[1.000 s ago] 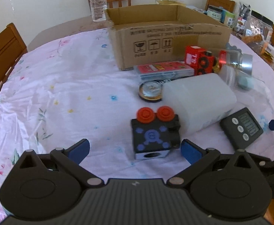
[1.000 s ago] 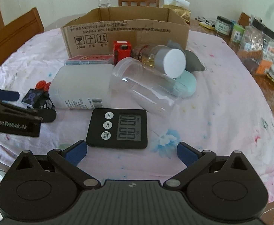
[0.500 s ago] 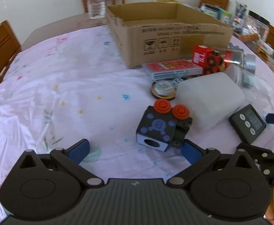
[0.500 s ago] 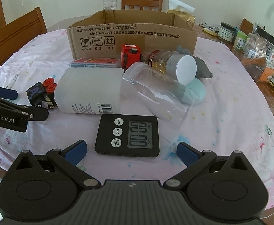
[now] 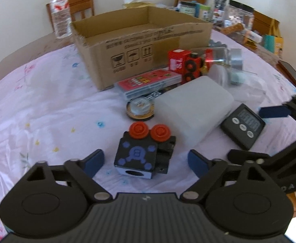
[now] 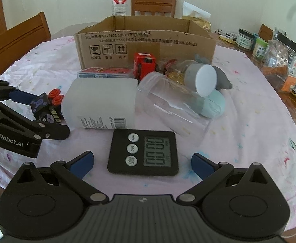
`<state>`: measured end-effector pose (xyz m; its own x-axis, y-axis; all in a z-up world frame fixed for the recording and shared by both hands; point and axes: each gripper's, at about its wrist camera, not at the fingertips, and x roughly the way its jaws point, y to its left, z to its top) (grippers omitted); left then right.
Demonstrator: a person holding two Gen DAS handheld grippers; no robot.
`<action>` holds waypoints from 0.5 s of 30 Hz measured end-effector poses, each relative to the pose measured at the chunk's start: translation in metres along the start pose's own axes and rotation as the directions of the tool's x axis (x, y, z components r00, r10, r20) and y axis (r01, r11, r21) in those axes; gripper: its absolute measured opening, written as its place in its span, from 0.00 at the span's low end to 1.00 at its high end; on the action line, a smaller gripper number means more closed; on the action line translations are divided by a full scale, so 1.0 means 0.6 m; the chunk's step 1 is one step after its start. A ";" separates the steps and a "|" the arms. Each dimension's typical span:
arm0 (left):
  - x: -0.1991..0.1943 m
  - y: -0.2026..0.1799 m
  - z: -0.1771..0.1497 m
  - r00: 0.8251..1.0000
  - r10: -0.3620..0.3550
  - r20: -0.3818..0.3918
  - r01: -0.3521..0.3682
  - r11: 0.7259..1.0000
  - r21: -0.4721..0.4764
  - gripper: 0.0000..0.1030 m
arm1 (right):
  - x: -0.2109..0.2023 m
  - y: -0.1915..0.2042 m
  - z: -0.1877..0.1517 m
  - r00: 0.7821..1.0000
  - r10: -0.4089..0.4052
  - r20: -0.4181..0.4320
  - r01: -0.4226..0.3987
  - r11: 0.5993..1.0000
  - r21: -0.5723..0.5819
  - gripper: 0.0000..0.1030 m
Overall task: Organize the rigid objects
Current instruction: 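Grasp the black fidget cube with the left tool while the right tool grasps the black digital timer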
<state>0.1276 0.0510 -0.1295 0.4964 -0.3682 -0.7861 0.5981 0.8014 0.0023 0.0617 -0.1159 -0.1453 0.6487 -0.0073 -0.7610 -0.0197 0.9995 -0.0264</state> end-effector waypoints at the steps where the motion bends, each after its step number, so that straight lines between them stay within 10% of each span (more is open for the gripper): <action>1: -0.002 -0.001 0.000 1.000 -0.008 0.004 0.008 1.000 0.009 0.78 | 0.002 0.002 0.002 1.000 0.004 0.002 -0.004 1.000 -0.005 1.00; 15: -0.006 -0.004 0.000 0.999 -0.046 0.015 0.046 0.998 0.036 0.62 | -0.004 0.015 0.012 1.000 0.014 0.004 -0.014 1.000 -0.020 0.77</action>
<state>0.1245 0.0506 -0.1269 0.4774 -0.4117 -0.7763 0.6423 0.7664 -0.0114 0.0652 -0.1066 -0.1391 0.6518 0.0071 -0.7584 -0.0444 0.9986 -0.0289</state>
